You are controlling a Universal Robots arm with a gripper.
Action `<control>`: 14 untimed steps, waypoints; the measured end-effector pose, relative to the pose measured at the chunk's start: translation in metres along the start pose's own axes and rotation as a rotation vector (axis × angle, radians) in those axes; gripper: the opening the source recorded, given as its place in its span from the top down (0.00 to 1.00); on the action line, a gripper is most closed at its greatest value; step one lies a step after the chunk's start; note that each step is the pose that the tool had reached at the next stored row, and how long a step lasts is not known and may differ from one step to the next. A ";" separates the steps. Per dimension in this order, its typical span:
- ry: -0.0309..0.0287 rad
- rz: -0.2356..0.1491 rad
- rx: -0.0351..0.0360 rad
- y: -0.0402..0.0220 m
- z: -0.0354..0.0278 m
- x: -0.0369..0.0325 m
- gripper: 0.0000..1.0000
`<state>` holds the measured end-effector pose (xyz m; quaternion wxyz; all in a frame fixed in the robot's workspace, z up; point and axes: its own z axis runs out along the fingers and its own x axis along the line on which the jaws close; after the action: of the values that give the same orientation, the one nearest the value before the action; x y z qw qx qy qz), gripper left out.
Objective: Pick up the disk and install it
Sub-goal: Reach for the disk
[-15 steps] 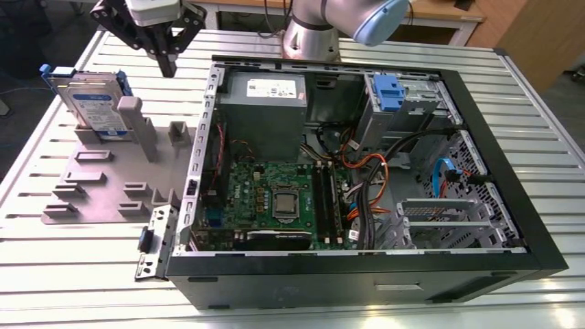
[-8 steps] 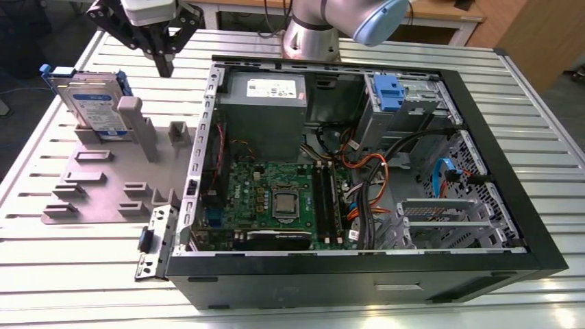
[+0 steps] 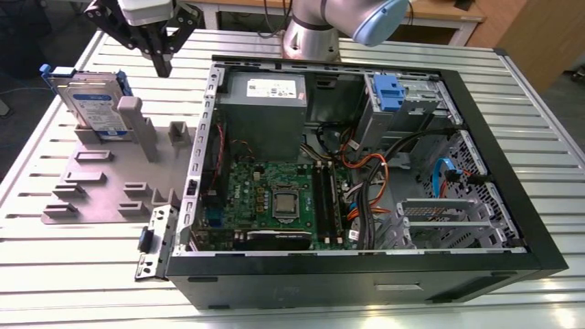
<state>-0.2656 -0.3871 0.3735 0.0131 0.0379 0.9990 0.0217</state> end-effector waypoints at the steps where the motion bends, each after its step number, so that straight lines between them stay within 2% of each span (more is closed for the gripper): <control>1: 0.0000 0.000 0.0000 0.0000 0.0000 0.0002 0.89; 4: 0.0001 0.000 0.0000 0.0000 0.0000 0.0008 0.89; 6: 0.0000 0.000 -0.0001 -0.0005 0.0004 0.0068 0.89; 14: 0.0000 0.000 0.0000 -0.0005 0.0004 0.0069 0.89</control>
<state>-0.2725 -0.3871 0.3730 0.0131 0.0379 0.9990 0.0217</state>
